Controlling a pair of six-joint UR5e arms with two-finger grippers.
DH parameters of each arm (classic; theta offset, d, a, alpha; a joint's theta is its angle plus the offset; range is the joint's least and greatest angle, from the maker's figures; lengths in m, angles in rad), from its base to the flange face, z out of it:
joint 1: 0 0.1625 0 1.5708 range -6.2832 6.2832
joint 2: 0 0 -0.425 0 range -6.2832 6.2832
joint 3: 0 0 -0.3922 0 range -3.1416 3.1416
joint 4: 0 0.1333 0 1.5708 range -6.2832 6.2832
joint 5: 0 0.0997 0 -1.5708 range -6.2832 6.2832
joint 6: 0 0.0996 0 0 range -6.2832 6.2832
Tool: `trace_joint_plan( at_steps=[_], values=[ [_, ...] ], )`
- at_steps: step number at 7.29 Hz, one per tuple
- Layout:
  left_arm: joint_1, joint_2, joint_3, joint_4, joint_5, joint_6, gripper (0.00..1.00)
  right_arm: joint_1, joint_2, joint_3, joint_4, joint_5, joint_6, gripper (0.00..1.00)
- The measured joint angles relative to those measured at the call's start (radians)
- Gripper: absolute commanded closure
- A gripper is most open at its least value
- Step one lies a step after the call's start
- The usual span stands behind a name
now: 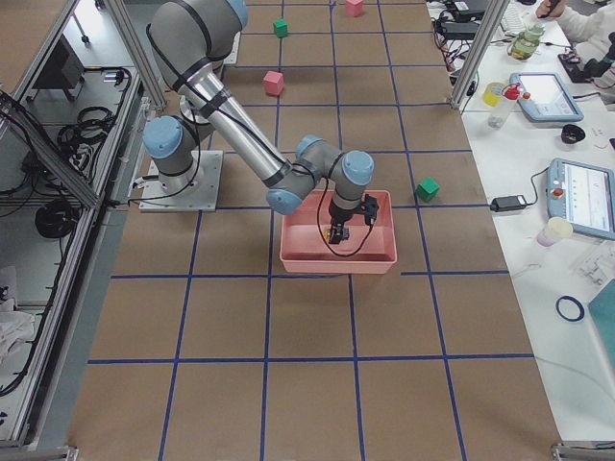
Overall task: Align button upright
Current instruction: 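Grasp the yellow-capped button with the right gripper and lift it, then carry the button out of the tray toward the table center with the right gripper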
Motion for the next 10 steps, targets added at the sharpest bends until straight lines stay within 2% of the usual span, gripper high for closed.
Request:
trace_joint_plan(
  at_steps=[4, 8, 10],
  values=[
    [0.000, 0.002, -0.001, 0.000, 0.000, 0.000, 0.00, -0.003, -0.052, -0.041, 0.035, -0.002, -0.023, 1.00],
    [0.000, 0.001, -0.001, 0.000, 0.001, 0.000, 0.00, 0.017, -0.106, -0.171, 0.217, 0.018, -0.017, 1.00],
    [0.000, 0.001, -0.001, 0.000, 0.002, 0.000, 0.00, 0.049, -0.131, -0.196, 0.270, 0.030, -0.012, 1.00]
  ],
)
